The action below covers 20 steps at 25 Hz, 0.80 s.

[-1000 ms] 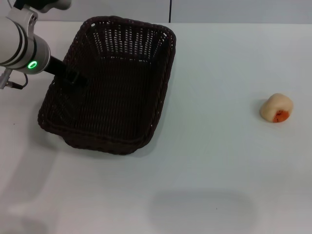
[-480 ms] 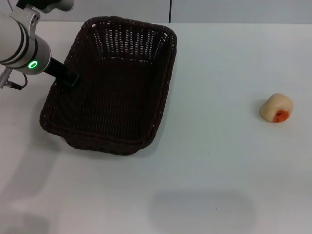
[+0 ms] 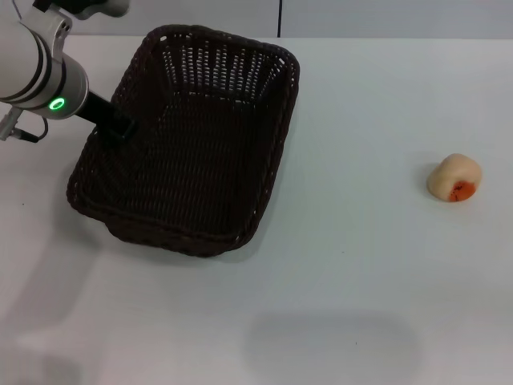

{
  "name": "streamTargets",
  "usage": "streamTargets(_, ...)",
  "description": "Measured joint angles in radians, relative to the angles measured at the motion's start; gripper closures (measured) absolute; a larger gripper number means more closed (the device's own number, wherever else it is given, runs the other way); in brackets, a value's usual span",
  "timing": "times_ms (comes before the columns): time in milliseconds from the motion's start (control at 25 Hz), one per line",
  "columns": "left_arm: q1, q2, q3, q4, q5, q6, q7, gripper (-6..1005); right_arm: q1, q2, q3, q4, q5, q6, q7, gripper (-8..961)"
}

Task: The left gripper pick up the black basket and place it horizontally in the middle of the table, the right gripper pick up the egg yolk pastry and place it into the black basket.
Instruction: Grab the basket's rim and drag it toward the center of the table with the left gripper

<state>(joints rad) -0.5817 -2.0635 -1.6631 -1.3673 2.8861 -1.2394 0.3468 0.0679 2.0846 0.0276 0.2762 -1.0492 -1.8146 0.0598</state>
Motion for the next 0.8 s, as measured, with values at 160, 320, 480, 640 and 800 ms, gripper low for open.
streamTargets(160,0.020,-0.002,0.008,-0.053,-0.027,-0.001,0.066,715,0.000,0.000,0.000,0.000,0.000,-0.001,0.000,110)
streamTargets(320,0.040,0.001,0.010,-0.134,-0.152,-0.011,0.174,721,0.000,0.000,-0.001,0.001,0.000,-0.003,0.000,110)
streamTargets(480,0.030,0.003,-0.003,-0.144,-0.212,-0.024,0.240,727,0.000,0.000,-0.010,0.002,0.000,-0.009,0.000,110)
streamTargets(640,0.009,0.002,-0.007,-0.142,-0.267,-0.038,0.333,778,0.001,0.001,-0.014,0.002,0.000,-0.011,0.000,110)
streamTargets(800,-0.012,0.003,-0.051,-0.135,-0.372,-0.061,0.426,800,0.001,0.001,-0.014,0.002,0.000,-0.014,0.004,111)
